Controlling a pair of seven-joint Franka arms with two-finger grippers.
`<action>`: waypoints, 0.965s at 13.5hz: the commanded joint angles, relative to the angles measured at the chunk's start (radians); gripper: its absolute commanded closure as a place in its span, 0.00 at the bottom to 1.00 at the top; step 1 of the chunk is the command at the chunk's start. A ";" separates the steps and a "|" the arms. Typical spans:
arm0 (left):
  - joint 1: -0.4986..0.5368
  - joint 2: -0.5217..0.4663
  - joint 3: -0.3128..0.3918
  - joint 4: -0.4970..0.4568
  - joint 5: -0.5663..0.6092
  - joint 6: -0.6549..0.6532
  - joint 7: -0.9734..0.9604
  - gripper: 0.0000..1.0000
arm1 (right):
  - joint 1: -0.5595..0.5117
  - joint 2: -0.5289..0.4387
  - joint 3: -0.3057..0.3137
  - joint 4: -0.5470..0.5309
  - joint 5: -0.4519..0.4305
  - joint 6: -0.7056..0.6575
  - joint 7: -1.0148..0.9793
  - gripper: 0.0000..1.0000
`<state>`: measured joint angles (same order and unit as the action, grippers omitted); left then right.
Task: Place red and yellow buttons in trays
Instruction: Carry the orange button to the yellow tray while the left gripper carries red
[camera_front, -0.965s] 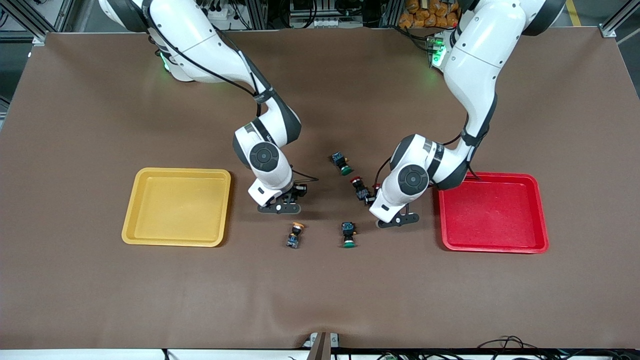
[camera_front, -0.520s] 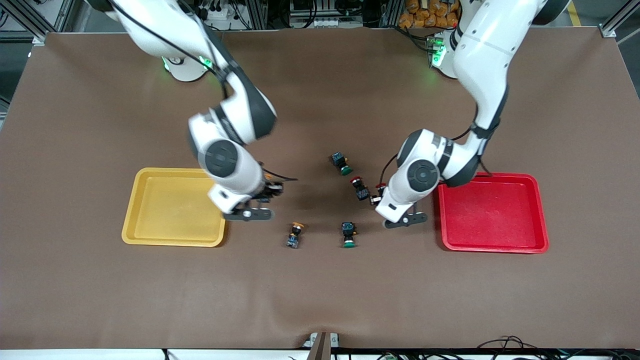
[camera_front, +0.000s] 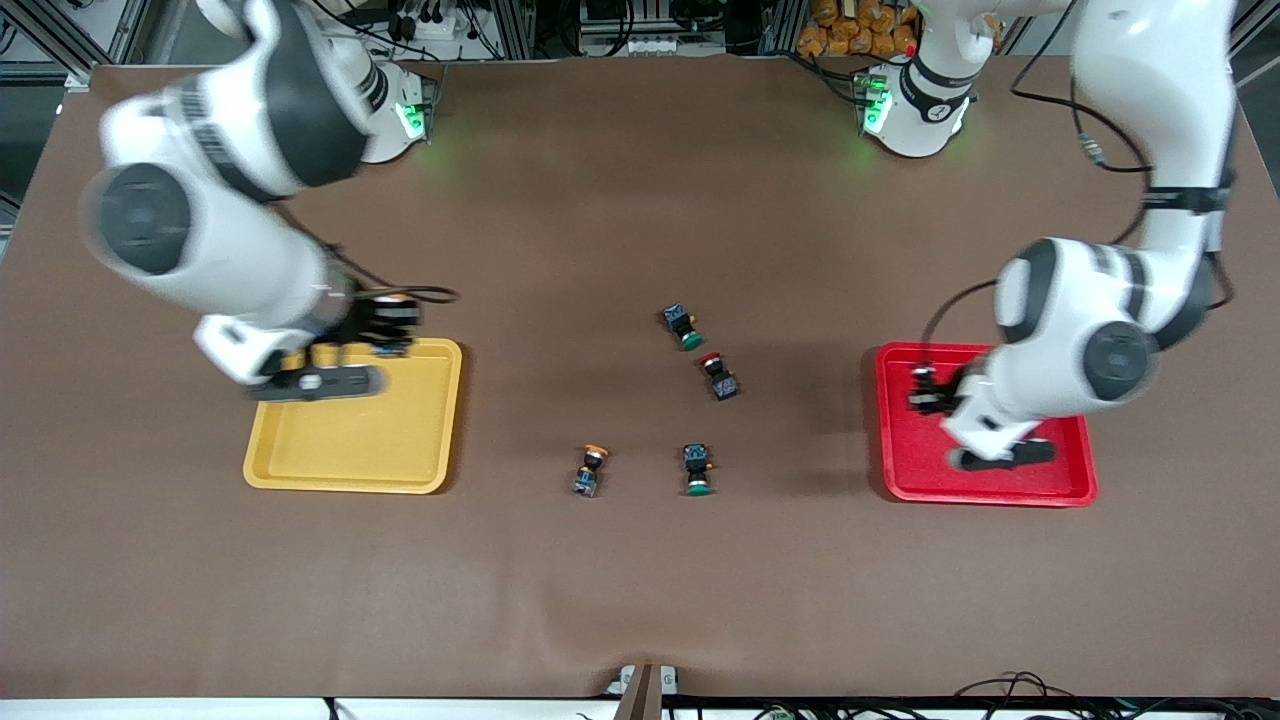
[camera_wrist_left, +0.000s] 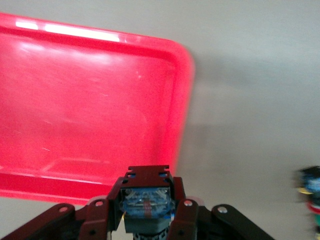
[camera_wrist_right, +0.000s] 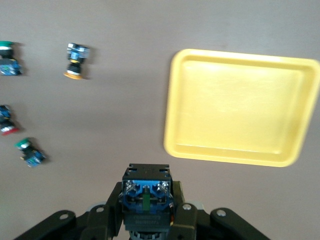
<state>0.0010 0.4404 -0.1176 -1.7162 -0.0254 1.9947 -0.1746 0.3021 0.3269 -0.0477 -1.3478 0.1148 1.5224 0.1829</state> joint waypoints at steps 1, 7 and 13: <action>0.068 0.032 -0.013 -0.020 0.112 0.064 0.064 1.00 | -0.144 -0.046 0.020 -0.080 -0.018 0.001 -0.149 1.00; 0.204 0.167 -0.013 -0.052 0.171 0.297 0.234 1.00 | -0.348 -0.042 0.020 -0.431 -0.052 0.410 -0.401 1.00; 0.241 0.212 -0.013 -0.079 0.171 0.400 0.293 0.00 | -0.339 0.102 0.023 -0.645 -0.047 0.817 -0.356 1.00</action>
<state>0.2377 0.6570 -0.1246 -1.7822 0.1230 2.3759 0.1133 -0.0357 0.4051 -0.0340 -1.9796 0.0757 2.3049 -0.2037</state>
